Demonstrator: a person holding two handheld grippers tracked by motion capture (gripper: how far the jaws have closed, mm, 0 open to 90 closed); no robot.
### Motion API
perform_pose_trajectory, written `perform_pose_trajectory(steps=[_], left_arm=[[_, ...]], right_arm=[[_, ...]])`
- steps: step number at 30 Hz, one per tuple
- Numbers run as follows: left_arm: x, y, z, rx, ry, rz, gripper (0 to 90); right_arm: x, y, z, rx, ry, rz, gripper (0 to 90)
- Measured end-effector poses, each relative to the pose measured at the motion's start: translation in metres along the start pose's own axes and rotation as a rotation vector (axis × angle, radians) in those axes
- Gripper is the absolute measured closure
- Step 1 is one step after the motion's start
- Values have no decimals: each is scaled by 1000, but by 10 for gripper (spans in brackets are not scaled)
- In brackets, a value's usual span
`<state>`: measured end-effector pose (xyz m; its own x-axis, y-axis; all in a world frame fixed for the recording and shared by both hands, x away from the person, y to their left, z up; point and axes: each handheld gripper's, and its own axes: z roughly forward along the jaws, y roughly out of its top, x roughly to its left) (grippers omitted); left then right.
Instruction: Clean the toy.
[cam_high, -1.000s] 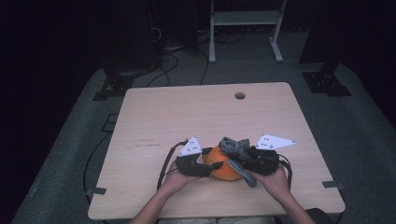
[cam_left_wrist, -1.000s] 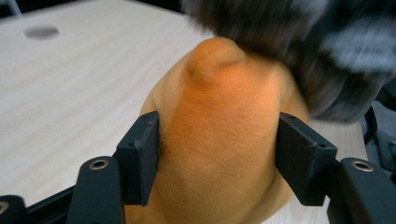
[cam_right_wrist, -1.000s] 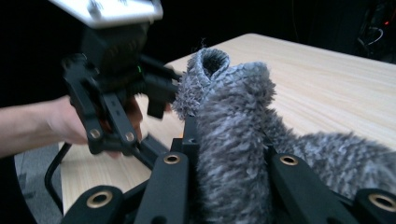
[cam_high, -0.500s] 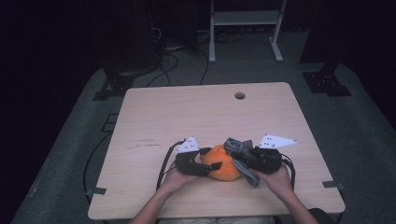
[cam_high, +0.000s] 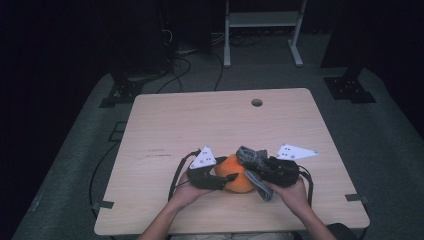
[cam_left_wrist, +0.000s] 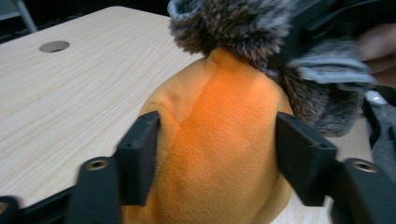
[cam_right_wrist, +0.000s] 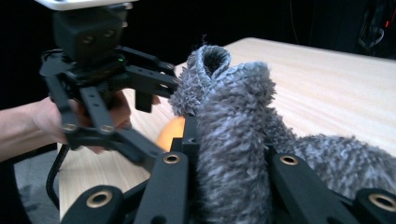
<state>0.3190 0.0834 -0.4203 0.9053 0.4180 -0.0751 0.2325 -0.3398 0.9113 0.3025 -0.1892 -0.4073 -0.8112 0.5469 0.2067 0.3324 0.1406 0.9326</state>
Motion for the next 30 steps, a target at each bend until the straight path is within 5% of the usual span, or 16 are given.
perform_pose_trajectory(steps=[2,5,9,11,15,20,24,27,30], left_arm=[[7,-3,1,18,-15,-7,202],[17,-12,7,37,-37,-100,201],[9,-7,5,27,11,-56,334],[4,-4,5,27,15,-36,357],[-4,6,0,13,22,2,384],[2,3,-3,17,31,-38,393],[-4,6,1,17,37,-21,390],[-6,6,4,20,30,0,320],[8,0,6,29,-40,-100,147]], right_arm=[[-6,-3,-2,0,-12,13,747],[-8,-3,-2,12,-33,5,747],[-10,-1,-6,15,-62,5,748],[-6,4,-10,-28,-20,36,747],[4,11,-10,-48,-4,-18,747],[-17,-1,-10,6,-79,38,748],[-2,10,-17,-65,-25,3,748],[5,10,-7,-27,-21,-49,748],[-5,5,-5,-9,-23,-10,748]])
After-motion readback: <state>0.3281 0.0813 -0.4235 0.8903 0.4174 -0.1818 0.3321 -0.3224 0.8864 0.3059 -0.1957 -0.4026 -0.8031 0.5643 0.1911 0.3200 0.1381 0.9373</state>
